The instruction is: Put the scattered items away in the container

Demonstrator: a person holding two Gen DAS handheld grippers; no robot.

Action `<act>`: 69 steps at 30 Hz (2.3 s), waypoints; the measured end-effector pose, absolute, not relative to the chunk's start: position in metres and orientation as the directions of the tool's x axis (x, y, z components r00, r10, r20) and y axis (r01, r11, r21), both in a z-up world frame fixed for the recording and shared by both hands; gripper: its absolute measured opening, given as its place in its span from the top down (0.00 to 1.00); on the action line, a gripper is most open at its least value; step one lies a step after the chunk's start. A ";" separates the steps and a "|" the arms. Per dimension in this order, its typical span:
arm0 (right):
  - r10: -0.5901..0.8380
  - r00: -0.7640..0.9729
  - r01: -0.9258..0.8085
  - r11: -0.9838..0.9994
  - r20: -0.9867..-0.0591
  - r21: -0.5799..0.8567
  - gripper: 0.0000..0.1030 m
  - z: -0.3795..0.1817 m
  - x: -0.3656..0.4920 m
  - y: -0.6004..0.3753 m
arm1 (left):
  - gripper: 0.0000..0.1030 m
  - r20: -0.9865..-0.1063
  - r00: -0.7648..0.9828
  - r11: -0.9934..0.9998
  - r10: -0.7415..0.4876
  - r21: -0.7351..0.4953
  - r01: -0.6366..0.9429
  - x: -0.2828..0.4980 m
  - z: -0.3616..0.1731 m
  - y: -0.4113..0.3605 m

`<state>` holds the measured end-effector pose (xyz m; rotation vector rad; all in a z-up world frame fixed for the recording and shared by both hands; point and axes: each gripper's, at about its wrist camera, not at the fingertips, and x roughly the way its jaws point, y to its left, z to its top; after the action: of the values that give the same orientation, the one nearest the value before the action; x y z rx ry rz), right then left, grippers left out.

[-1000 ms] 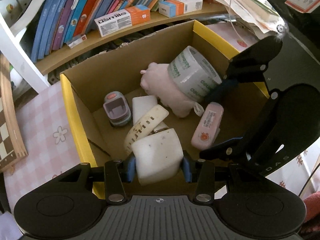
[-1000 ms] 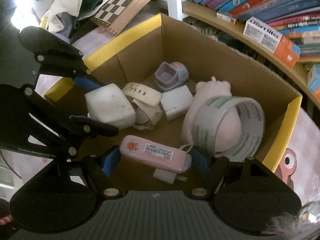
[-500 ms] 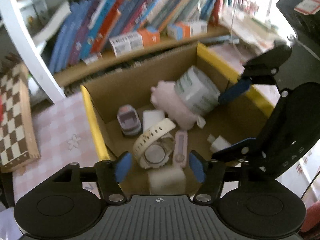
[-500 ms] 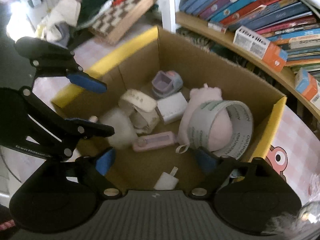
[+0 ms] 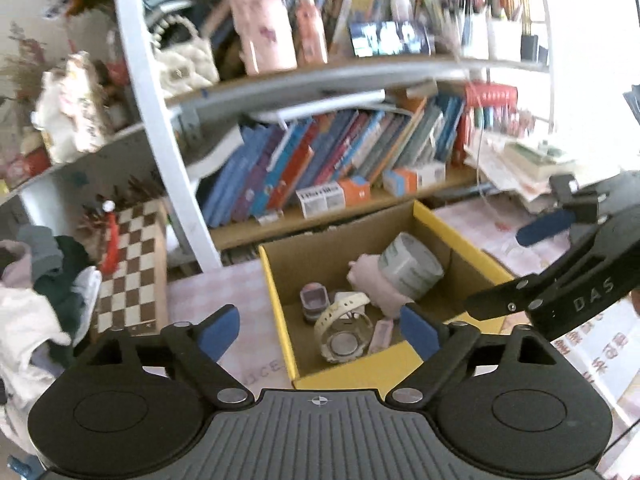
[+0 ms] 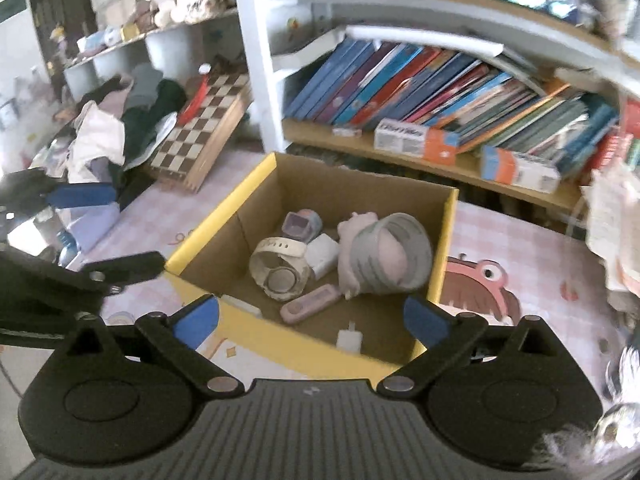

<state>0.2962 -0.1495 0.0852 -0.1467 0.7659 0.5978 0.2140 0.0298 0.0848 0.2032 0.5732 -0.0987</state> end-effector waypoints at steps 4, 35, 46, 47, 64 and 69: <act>0.423 0.616 -0.503 0.860 -0.665 0.081 0.03 0.085 0.258 -0.154 | 0.08 -0.522 0.853 0.981 -0.032 0.147 0.127 0.178 0.086 0.032; 0.243 0.681 -0.335 0.942 -0.691 0.001 0.00 0.007 0.074 -0.164 | 0.02 -0.625 0.771 0.992 0.124 0.101 -0.078 0.041 0.003 0.012; 0.272 0.656 -0.348 0.937 -0.704 0.038 0.00 0.001 0.061 -0.174 | 0.00 -0.641 0.756 0.991 0.134 0.108 -0.084 0.024 0.000 0.005; 0.273 0.655 -0.348 0.937 -0.704 0.040 0.00 0.000 0.059 -0.174 | 0.00 -0.642 0.755 0.991 0.134 0.108 -0.084 0.023 0.000 0.005; 0.277 0.659 -0.354 0.934 -0.700 0.037 0.00 0.003 0.046 -0.174 | 0.00 -0.650 0.749 0.991 0.130 0.094 -0.090 0.014 0.001 0.004; 0.277 0.658 -0.360 0.933 -0.701 0.031 0.00 0.003 0.044 -0.173 | 0.00 -0.649 0.749 0.991 0.131 0.090 -0.095 0.012 0.000 0.005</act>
<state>0.0444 -0.1731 0.0029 -0.1138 0.7736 0.3612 0.0123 0.0053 0.0004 0.0526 0.7131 0.1234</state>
